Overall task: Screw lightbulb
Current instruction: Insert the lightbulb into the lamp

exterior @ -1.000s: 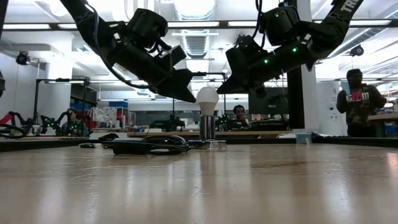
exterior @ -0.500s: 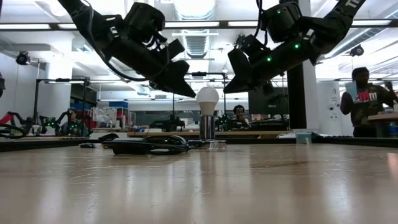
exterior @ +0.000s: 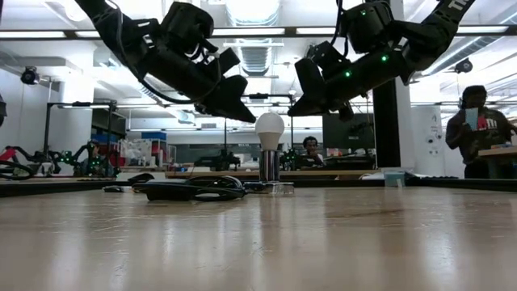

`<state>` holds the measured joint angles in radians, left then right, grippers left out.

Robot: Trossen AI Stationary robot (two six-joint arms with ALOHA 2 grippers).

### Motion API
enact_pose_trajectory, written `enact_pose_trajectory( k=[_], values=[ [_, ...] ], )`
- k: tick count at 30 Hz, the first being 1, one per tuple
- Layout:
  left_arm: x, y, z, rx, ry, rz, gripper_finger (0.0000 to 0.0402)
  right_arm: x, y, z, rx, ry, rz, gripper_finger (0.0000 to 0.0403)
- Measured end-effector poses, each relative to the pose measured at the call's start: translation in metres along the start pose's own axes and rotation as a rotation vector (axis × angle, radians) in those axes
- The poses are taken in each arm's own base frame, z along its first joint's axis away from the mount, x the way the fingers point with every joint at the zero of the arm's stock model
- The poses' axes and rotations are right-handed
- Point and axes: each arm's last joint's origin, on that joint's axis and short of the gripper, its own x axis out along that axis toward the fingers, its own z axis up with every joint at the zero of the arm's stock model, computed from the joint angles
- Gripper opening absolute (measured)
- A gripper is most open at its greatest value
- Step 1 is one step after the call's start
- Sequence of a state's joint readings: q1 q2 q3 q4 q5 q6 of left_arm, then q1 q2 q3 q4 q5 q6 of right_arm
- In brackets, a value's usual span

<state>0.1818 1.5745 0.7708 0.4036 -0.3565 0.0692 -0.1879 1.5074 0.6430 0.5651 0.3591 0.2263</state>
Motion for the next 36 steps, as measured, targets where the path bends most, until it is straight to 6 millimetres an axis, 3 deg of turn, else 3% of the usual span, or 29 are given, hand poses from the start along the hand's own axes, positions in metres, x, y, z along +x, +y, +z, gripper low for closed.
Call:
enact_pose_trajectory(
  k=[10,16,36],
  values=[
    [0.000,0.000,0.000,0.000,-0.001,0.000,0.0041,0.001,0.000,-0.001,-0.078,-0.003,-0.005,0.0000],
    [0.000,0.000,0.000,0.000,0.001,0.000,0.0041,0.010,0.002,-0.013,-0.120,-0.001,-0.004,0.0000],
    [0.001,0.002,0.000,-0.005,0.001,0.008,0.0041,0.010,0.012,-0.015,-0.072,-0.007,0.030,0.0000]
  ],
)
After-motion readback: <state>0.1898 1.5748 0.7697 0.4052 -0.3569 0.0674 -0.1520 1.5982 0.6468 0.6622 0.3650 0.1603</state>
